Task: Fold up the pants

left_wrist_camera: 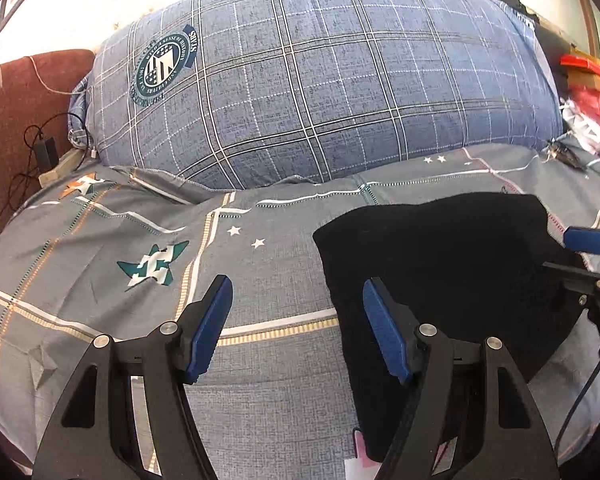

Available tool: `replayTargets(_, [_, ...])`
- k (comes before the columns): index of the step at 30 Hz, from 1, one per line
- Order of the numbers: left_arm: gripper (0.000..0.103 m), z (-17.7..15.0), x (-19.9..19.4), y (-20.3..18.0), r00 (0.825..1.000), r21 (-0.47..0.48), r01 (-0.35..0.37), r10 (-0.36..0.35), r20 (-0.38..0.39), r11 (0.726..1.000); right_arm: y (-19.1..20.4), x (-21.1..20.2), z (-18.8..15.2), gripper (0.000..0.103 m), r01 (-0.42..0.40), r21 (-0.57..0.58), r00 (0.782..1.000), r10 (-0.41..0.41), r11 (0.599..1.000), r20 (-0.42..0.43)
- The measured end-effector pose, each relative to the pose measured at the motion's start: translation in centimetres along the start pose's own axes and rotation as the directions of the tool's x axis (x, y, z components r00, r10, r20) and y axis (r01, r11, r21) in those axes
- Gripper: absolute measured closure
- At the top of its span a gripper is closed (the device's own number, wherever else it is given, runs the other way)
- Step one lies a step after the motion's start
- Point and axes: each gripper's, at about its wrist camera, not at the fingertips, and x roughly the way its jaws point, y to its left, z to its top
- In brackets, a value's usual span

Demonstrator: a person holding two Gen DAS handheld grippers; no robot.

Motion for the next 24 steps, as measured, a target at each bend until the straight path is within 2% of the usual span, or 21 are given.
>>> replayTargets(4, [0.035,0.0,0.1,-0.4,0.999,0.028,-0.034,0.034,0.010,0.999,-0.4,0.2,-0.2,0.037,0.015,0.008,1.000,-0.015,1.000,-0.004])
replayTargets(9, [0.035,0.0,0.5,0.4,0.999,-0.023,0.022,-0.023,-0.023,0.999,-1.4,0.1,-0.3,0.036,0.028,0.036,1.000,-0.028,0.999,-0.003])
replayTargets(13, [0.035,0.0,0.6,0.4,0.999,-0.031,0.021,-0.022,-0.029,0.999,-2.5,0.3,-0.7,0.035,0.050,0.060,0.999,-0.050,0.997,-0.004])
replayTargets(16, [0.035,0.2,0.5,1.0,0.994,-0.082,0.102,-0.105,-0.036,0.991,-3.3,0.6,-1.1,0.034,0.061,0.073,0.998,-0.061,0.995,-0.007])
replayTargets(20, [0.035,0.6,0.6,2.3,0.968,-0.197,0.235,-0.248,-0.041,0.952,-4.2,0.9,-1.5,0.033,0.073,0.093,0.997,-0.071,0.993,-0.016])
replayTargets(24, [0.035,0.8,0.7,2.5,0.951,-0.233,0.292,-0.308,-0.033,0.927,-4.6,1.0,-1.6,0.033,0.081,0.096,0.997,-0.080,0.992,-0.018])
